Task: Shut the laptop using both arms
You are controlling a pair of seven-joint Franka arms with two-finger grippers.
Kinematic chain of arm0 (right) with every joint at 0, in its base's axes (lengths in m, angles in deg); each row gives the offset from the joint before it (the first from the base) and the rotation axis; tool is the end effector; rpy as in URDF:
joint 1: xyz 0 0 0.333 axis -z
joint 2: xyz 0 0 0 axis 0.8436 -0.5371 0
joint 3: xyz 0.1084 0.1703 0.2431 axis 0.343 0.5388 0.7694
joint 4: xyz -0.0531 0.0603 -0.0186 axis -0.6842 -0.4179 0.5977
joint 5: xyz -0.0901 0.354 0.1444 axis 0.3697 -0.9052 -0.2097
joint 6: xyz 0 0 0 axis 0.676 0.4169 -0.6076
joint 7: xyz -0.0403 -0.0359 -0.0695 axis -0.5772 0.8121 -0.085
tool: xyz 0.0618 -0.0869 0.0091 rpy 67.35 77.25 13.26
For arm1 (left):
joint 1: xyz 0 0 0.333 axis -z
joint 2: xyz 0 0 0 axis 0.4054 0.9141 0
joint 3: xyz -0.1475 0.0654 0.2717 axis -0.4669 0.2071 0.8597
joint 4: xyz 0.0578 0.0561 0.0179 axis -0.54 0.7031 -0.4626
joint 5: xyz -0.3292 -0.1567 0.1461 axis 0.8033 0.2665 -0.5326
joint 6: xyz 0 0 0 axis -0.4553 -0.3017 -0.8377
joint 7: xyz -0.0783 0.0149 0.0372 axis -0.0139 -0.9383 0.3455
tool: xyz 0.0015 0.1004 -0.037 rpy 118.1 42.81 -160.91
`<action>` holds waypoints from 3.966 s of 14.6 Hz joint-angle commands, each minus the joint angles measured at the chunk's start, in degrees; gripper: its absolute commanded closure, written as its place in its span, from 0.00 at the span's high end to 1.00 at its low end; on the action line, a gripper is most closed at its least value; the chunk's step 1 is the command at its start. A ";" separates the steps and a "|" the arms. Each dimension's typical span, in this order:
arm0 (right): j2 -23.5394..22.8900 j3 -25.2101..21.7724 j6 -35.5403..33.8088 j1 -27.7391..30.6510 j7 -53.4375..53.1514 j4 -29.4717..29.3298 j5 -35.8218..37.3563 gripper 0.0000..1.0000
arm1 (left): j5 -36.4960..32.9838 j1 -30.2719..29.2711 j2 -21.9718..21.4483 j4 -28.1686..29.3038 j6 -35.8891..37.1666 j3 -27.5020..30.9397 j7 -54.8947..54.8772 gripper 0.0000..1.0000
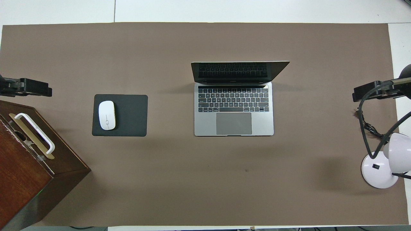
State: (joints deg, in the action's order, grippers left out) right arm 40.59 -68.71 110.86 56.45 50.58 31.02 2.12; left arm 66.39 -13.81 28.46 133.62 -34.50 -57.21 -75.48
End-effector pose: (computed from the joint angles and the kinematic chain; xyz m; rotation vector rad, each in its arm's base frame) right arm 0.5488 0.0138 0.6360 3.1163 0.0786 0.0209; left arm 0.5549 -0.0239 0.6201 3.1075 -0.1235 0.1525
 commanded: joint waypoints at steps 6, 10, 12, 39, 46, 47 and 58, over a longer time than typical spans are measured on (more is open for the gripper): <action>-0.71 -0.11 11.91 1.68 -2.09 -0.24 -0.50 1.00 | -0.86 0.26 -1.09 1.91 -1.87 0.55 -0.27 1.00; -2.37 -0.11 19.46 1.60 -2.09 -0.24 -0.50 1.00 | -0.86 0.17 -1.70 3.22 -2.13 0.64 0.17 0.87; -5.27 -0.02 23.86 1.68 -2.09 -1.02 -0.50 0.97 | -0.86 0.09 -1.88 3.32 -2.13 0.73 -0.18 0.25; -43.95 -2.39 23.53 -21.52 -26.34 -39.44 5.65 0.00 | 3.44 23.01 -17.35 44.70 -51.86 -0.42 -0.09 0.00; -43.52 0.24 17.91 -20.56 -27.05 -39.18 3.98 0.00 | 3.44 30.49 -10.78 48.93 -67.94 -0.33 0.08 0.00; -43.25 0.68 17.82 -20.38 -27.05 -38.83 3.46 0.00 | 3.44 31.37 -8.50 48.93 -70.40 -0.33 0.17 0.00; -42.20 1.39 15.01 -18.88 -25.29 -37.42 0.91 0.00 | 3.35 35.86 6.45 48.23 -88.42 -0.33 0.96 0.00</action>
State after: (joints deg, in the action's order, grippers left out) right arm -2.13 -68.19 126.93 36.81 24.43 -6.81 5.04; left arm 69.21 20.74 31.68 182.42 -118.57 -58.41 -74.79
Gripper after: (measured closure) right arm 0.991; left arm 0.991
